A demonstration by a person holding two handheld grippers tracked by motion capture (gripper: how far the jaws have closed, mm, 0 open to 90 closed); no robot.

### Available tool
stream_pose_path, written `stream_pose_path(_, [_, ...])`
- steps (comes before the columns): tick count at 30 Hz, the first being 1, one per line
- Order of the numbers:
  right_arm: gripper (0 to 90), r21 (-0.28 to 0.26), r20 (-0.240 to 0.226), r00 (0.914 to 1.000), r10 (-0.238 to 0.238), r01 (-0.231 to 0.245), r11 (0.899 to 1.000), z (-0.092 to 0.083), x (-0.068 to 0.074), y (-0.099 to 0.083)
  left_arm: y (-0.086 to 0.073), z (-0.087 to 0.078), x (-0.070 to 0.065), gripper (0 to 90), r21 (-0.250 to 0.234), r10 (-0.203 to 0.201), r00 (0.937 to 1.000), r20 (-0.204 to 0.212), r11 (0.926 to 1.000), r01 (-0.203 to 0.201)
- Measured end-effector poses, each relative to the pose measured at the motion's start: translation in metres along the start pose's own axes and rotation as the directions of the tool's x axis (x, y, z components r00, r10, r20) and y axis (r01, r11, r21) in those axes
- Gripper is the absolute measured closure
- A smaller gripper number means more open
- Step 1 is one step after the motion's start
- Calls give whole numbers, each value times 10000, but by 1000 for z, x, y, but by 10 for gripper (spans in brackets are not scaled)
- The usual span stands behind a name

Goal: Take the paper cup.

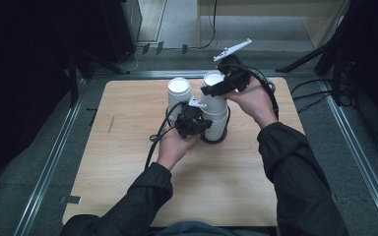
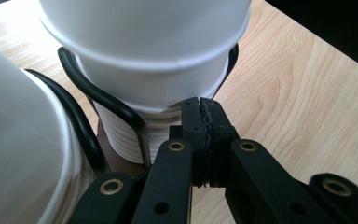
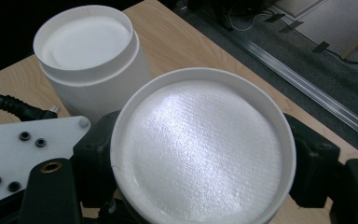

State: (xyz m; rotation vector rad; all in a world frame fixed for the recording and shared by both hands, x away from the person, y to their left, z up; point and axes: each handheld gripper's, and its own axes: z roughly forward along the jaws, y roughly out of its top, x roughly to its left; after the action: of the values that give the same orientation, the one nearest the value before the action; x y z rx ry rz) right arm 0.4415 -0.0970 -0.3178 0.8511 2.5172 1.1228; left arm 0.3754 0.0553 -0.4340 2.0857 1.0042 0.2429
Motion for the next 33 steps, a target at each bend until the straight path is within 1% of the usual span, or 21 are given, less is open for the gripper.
stream_pose_path(3, [252, 85, 44, 9999, -98, 97, 9999, -6, 1, 5, 0, 0, 0, 897, -12, -33, 10000, 27, 10000, 33])
stream_pose_path(4, [252, 61, 29, 9999, -117, 117, 9999, -9, 1, 7, 0, 0, 0, 897, -26, -74, 10000, 18, 10000, 75])
stream_pose_path(10, [252, -123, 52, 9999, -114, 115, 9999, -28, 3, 20, 0, 0, 1, 894, 15, -17, 10000, 53, 10000, 17])
stream_pose_path(11, [252, -151, 48, 9998, -191, 192, 9997, -33, 4, 23, 0, 0, 2, 891, 63, 27, 9999, 149, 10000, -28])
stream_pose_path(12, [252, -215, 25, 9999, -162, 163, 9996, -36, 4, 25, 0, 0, 1, 882, 33, -30, 9997, 240, 10000, 29])
stream_pose_path(13, [252, -262, -78, 9999, -117, 115, 9996, -40, 5, 28, 0, 0, 1, 877, 25, -4, 9997, 224, 10000, 3])
stream_pose_path(14, [252, -302, -60, 9999, -97, 95, 9995, -43, 6, 30, 0, 0, 1, 878, 24, 10, 9997, 229, 10000, -10])
stream_pose_path(15, [252, -311, -17, 9999, -132, 132, 9994, -47, 7, 32, 0, 0, 1, 878, 13, -19, 9997, 230, 10000, 18])
stream_pose_path(16, [252, -309, 33, 9996, -298, 299, 9991, -52, 9, 35, 0, 0, 1, 878, 20, -18, 9997, 235, 10000, 17])
stream_pose_path(17, [252, -307, 60, 9995, -316, 317, 9990, -55, 10, 37, 0, 0, 1, 878, 17, -11, 9997, 235, 10000, 11])
stream_pose_path(20, [252, -259, -38, 9990, -437, 436, 9987, -66, 12, 41, 0, 0, 2, 877, 41, 45, 9997, 245, 10000, -46])
stream_pose_path(21, [253, -255, -5, 9984, -566, 566, 9981, -71, 13, 42, 0, 0, 2, 877, 62, 49, 9997, 250, 10000, -51])
stream_pose_path(23, [252, -208, -46, 9980, -624, 623, 9978, -78, 15, 42, -1, -1, 3, 875, 94, 71, 9997, 245, 9999, -73])
stream_pose_path(24, [252, -203, -123, 9978, -646, 643, 9977, -82, 16, 41, -1, -1, 3, 874, 34, 16, 9997, 248, 10000, -17])
stream_pose_path(26, [252, -248, -65, 9966, -820, 818, 9963, -91, 19, 39, -1, -1, 4, 869, 10, -67, 9994, 330, 10000, 67])
stream_pose_path(28, [252, -135, -128, 9949, -997, 995, 9949, -98, 22, 35, -1, -1, 4, 860, -30, 16, 9995, 317, 10000, -15])
stream_pose_path(31, [252, 63, -221, 9917, -1264, 1265, 9919, -107, 28, 24, -1, -1, 5, 847, -15, -21, 9993, 379, 10000, 22])
stream_pose_path(32, [252, 70, -250, 9909, -1324, 1327, 9911, -109, 29, 20, -1, -1, 5, 846, -72, -112, 9991, 405, 9999, 115])
stream_pose_path(33, [252, 61, -312, 9907, -1321, 1323, 9912, -110, 30, 15, -1, -1, 5, 844, -58, -119, 9991, 414, 9999, 122])
